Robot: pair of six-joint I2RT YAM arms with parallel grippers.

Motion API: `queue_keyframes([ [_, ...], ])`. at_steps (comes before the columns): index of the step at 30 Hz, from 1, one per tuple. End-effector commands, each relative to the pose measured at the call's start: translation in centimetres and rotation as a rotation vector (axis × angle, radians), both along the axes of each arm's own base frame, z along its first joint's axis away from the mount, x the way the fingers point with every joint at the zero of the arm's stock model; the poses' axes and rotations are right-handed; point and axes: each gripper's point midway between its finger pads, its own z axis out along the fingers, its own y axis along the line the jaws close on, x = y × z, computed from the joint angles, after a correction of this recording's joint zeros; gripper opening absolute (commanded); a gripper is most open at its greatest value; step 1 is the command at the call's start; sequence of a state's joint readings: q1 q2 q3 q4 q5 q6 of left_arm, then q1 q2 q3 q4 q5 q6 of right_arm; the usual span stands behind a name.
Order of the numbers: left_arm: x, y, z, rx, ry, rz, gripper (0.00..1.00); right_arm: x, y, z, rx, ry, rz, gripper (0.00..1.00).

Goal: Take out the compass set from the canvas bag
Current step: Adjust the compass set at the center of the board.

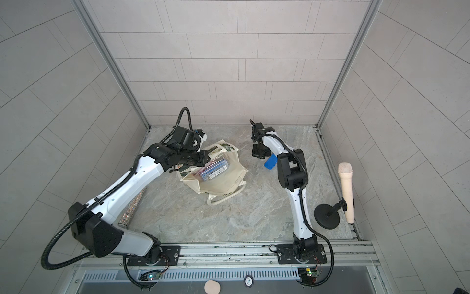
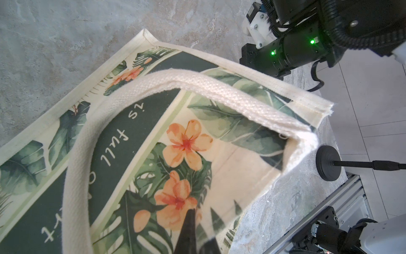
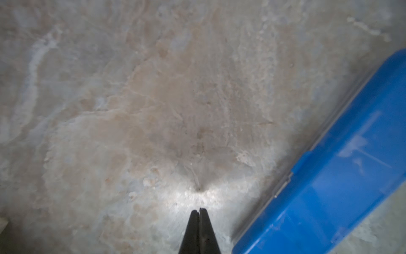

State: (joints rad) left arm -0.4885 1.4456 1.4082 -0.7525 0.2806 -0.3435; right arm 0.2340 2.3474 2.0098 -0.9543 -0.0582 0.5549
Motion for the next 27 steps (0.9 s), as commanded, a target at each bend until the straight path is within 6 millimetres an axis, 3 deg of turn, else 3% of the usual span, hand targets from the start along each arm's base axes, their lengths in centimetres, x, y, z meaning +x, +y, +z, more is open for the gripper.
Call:
queue_keyframes([
  [1,-0.6,1.1,-0.2,0.018,0.013,0.027,0.0,-0.9,-1.8,-0.2,-0.07,0.039,-0.035,0.02],
  [9,-0.3,0.5,-0.7,-0.006,0.034,0.029,0.0,-3.9,-4.5,-0.8,-0.124,0.063,-0.055,0.06],
  [11,-0.2,0.4,-0.7,-0.015,0.034,0.035,0.0,-5.0,-5.2,-0.3,-0.135,0.058,-0.051,0.11],
  [13,-0.1,0.3,-0.9,-0.02,0.04,0.038,0.0,-6.2,-5.6,0.5,-0.141,0.046,-0.027,0.24],
  [15,-0.2,0.4,-1.2,-0.015,0.048,0.041,0.0,-7.3,-5.1,1.6,-0.107,0.015,0.009,0.47],
  [17,-0.3,0.6,-1.3,-0.006,0.051,0.047,0.0,-8.3,-4.1,3.1,-0.055,-0.038,0.061,0.59],
  [20,-0.5,1.1,-1.2,0.01,0.046,0.059,0.0,-10.6,-2.9,5.7,0.006,-0.111,0.131,0.59],
  [27,-1.1,1.6,-0.1,0.004,0.028,0.07,0.0,-18.8,0.6,11.9,0.268,-0.298,0.193,0.56],
])
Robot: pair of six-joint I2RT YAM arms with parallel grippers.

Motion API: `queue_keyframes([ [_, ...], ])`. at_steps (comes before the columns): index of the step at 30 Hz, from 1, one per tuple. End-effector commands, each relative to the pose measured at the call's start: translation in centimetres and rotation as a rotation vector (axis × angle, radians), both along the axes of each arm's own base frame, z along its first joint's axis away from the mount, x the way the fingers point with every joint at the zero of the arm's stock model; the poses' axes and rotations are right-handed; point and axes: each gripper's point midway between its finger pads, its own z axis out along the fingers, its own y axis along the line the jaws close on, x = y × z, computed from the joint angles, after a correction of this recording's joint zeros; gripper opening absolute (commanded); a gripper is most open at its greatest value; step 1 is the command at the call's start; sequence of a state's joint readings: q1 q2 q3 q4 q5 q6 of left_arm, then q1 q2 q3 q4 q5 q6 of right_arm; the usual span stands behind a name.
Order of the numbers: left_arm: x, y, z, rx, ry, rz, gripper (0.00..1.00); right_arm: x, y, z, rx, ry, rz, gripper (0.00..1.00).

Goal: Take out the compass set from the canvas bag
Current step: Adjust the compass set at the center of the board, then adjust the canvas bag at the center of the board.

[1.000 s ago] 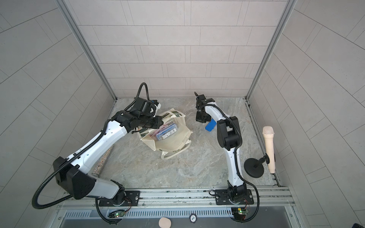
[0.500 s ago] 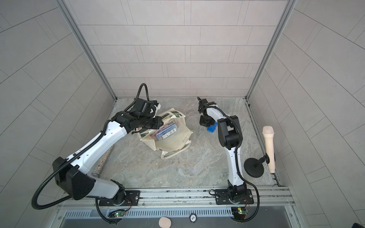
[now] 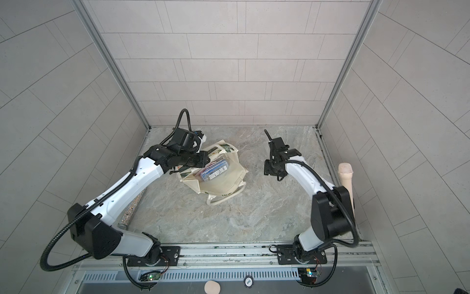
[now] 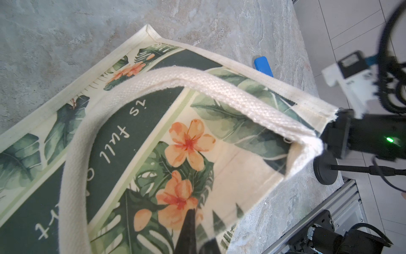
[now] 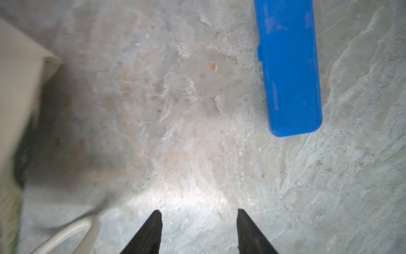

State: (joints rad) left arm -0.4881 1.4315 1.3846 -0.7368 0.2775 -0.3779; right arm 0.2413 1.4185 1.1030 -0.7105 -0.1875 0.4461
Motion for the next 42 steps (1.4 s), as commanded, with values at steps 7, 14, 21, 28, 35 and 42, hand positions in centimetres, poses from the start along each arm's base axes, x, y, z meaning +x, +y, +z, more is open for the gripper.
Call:
queue_keyframes([
  [7,-1.3,1.4,0.1,0.003,0.031,0.058,0.0,-7.9,6.0,7.7,0.359,-0.267,0.144,0.67],
  [14,-1.2,1.1,0.2,-0.017,0.035,0.061,0.0,-9.4,7.0,11.2,0.352,-0.299,0.198,1.0],
  [21,-1.1,0.5,0.7,-0.034,0.04,0.046,0.0,-8.7,9.0,12.8,0.421,-0.318,0.216,1.0],
  [28,-0.8,0.3,0.5,-0.03,0.043,0.045,0.0,-6.5,12.6,14.2,0.475,-0.335,0.232,1.0],
  [35,-0.2,-1.0,0.6,-0.018,0.048,0.012,0.0,-4.4,14.3,14.4,0.487,-0.324,0.184,0.98],
  [42,0.2,-2.2,2.8,-0.056,0.01,-0.021,0.0,-4.9,16.6,13.2,0.592,-0.265,0.127,0.94],
])
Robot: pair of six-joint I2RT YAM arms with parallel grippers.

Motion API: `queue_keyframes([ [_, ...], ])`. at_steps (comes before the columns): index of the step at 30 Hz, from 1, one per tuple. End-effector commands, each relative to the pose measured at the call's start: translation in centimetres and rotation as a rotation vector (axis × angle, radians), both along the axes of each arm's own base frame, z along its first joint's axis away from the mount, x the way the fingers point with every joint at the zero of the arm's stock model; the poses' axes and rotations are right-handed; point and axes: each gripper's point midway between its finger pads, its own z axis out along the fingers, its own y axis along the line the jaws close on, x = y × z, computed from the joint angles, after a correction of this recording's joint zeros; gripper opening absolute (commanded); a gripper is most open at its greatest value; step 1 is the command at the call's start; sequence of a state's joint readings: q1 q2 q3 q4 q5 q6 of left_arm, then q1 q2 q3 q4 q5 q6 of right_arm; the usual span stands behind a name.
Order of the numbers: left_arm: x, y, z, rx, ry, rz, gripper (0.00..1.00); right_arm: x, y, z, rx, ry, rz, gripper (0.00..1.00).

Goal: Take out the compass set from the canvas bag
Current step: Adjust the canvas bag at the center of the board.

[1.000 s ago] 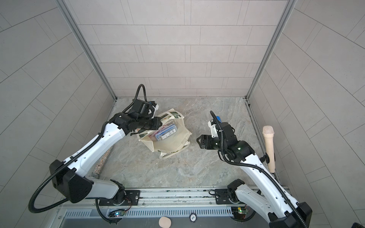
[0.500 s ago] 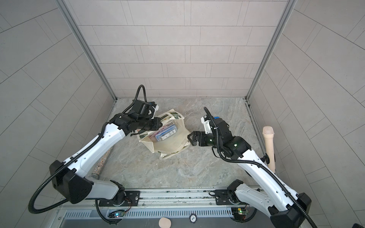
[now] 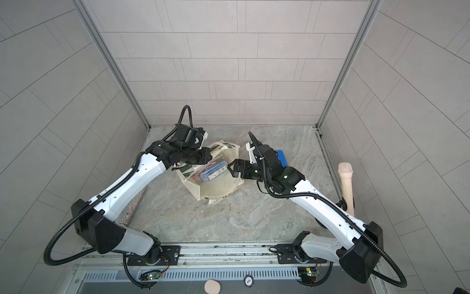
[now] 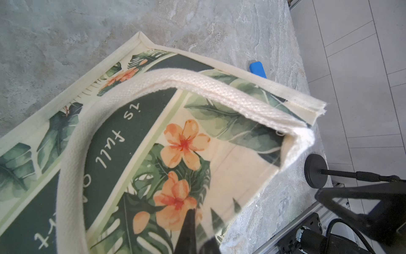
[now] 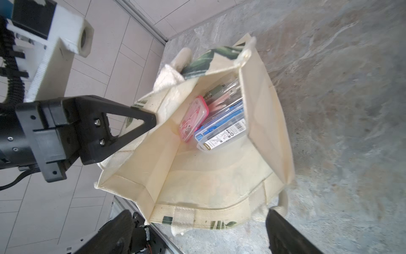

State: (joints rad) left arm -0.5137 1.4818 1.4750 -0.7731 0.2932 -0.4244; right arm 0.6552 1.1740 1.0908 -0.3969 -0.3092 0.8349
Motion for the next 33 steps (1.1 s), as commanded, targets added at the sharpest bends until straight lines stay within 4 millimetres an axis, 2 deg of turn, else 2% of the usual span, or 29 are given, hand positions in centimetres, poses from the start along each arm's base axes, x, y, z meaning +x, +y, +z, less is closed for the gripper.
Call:
queue_keyframes([
  [1,-0.1,-0.6,1.8,-0.025,-0.02,-0.022,0.0,0.4,1.0,-0.3,0.078,0.057,-0.037,0.9],
  [3,-0.1,-0.7,2.1,-0.029,-0.026,-0.03,0.0,0.5,2.0,-1.4,0.121,0.091,-0.033,0.83],
  [4,-0.1,-0.7,2.1,-0.028,-0.03,-0.034,0.0,0.7,2.4,-1.5,0.155,0.093,-0.048,0.83],
  [11,0.1,-1.4,2.2,-0.045,-0.029,-0.04,0.0,2.3,5.1,-5.9,0.267,0.221,-0.119,0.76],
  [18,-0.2,-2.3,1.8,-0.043,-0.021,-0.064,0.0,3.7,8.1,-6.6,0.268,0.211,-0.168,0.76],
  [21,-0.1,-2.3,1.4,-0.033,-0.02,-0.065,0.0,4.4,10.8,-7.7,0.235,0.227,-0.141,0.75],
  [24,-0.1,-2.3,1.3,-0.028,-0.016,-0.073,0.0,5.3,12.4,-8.7,0.248,0.233,-0.161,0.73],
  [26,0.0,-2.3,1.4,-0.019,-0.012,-0.075,0.0,5.5,13.3,-8.3,0.303,0.231,-0.166,0.71],
  [28,0.1,-2.3,1.6,-0.01,-0.006,-0.076,0.0,5.0,13.3,-7.3,0.284,0.193,-0.143,0.71],
  [30,0.2,-2.5,1.9,-0.006,-0.006,-0.084,0.0,4.0,12.1,-6.5,0.214,0.145,-0.144,0.72],
  [31,0.3,-2.4,1.9,-0.003,-0.008,-0.083,0.0,3.5,11.3,-6.1,0.182,0.122,-0.147,0.73],
  [33,0.3,-2.4,2.1,0.0,-0.014,-0.082,0.0,2.3,8.3,-5.8,0.103,0.086,-0.184,0.75],
])
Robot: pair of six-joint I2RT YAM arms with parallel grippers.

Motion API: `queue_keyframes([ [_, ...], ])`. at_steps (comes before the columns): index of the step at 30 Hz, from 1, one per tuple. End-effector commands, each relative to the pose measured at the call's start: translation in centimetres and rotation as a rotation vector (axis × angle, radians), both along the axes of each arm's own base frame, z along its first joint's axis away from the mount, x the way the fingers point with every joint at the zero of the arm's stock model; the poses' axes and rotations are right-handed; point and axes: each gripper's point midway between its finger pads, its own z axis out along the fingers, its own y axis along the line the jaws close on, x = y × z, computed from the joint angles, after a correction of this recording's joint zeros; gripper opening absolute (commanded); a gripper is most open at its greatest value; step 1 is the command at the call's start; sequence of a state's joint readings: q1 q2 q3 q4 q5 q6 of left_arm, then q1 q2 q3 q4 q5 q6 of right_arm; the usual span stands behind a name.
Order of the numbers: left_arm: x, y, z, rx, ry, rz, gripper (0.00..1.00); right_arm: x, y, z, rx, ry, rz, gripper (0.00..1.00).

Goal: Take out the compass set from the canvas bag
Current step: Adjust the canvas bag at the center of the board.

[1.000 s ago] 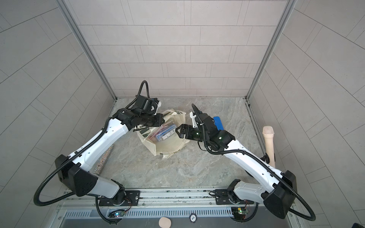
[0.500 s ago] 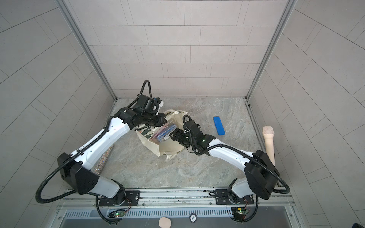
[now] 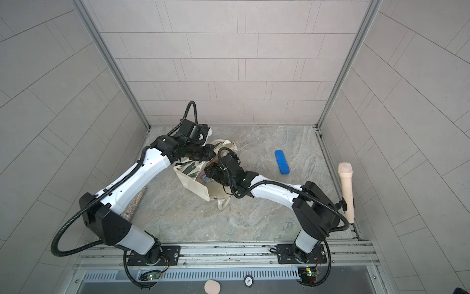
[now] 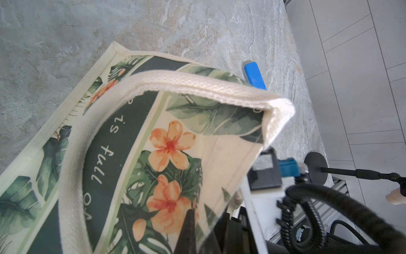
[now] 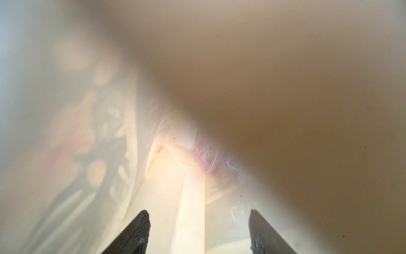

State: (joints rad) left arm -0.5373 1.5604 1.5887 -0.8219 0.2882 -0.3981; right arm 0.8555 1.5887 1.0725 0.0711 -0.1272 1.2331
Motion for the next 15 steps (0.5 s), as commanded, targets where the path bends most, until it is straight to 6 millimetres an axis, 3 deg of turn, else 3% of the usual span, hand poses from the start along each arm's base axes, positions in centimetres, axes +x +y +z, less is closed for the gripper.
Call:
queue_keyframes([
  [1,-0.6,-0.8,1.4,-0.019,-0.014,-0.041,0.0,-2.1,-4.9,2.5,-0.12,-0.091,-0.063,0.76],
  [5,-0.8,-0.2,1.2,0.014,-0.024,-0.05,0.0,-3.7,-12.9,2.4,-0.201,-0.124,-0.24,0.8],
  [8,-1.1,-0.1,1.0,0.036,-0.029,-0.083,0.0,-4.0,-15.4,2.5,-0.148,-0.151,-0.252,0.79],
  [11,-1.6,-0.2,1.0,0.042,-0.034,-0.128,0.0,-3.9,-13.9,4.4,-0.085,-0.238,-0.151,0.75],
  [15,-1.9,0.1,0.9,0.077,-0.044,-0.166,0.0,-4.0,-9.3,6.9,-0.06,-0.305,0.066,0.69],
])
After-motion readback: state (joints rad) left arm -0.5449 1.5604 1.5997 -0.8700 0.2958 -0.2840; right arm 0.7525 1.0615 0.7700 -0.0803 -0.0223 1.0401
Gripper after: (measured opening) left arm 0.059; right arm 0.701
